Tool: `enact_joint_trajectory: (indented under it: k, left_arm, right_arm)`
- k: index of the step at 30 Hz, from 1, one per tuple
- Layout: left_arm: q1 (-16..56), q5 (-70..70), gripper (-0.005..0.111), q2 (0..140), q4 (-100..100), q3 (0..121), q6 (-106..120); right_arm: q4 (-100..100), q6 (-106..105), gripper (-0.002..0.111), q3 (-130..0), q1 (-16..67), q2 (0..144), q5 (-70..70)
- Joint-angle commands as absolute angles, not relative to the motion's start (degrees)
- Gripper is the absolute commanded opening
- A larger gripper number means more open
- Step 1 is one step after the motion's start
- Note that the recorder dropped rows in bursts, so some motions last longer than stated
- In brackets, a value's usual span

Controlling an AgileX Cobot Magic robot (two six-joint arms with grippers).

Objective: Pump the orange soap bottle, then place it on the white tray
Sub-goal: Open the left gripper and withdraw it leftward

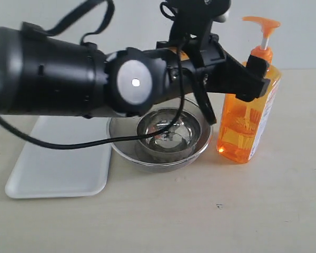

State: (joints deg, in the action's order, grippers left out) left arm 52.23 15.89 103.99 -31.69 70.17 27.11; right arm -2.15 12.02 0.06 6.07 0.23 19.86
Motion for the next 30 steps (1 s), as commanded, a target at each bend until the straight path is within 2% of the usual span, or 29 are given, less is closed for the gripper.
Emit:
enact_joint_trajectory:
  k: [1, 6, 10, 16, 30]
  left_arm:
    - [52.2, 18.2, 0.091, 96.2, -32.1, 61.5, 28.0]
    - [52.3, 23.9, 0.091, 87.0, -32.4, 48.1, 24.9]
    - [52.7, 33.5, 0.091, 78.6, -31.7, 35.0, 21.6]
    - [52.7, 39.9, 0.091, 67.5, -29.6, 21.4, 14.9]
    - [52.7, 40.4, 0.091, 50.1, -27.2, 6.7, 13.5]
  right_arm:
    - [-2.1, 11.7, 0.000, 0.0, 5.8, 0.0, 19.1]
    - [-2.1, 11.7, 0.000, 0.0, 5.8, 0.0, 19.1]
    - [-2.1, 11.7, 0.000, 0.0, 5.8, 0.0, 19.1]
    - [-2.1, 11.7, 0.000, 0.0, 5.8, 0.0, 19.1]
    - [-2.1, 11.5, 0.000, 0.0, 5.8, 0.0, 17.5]
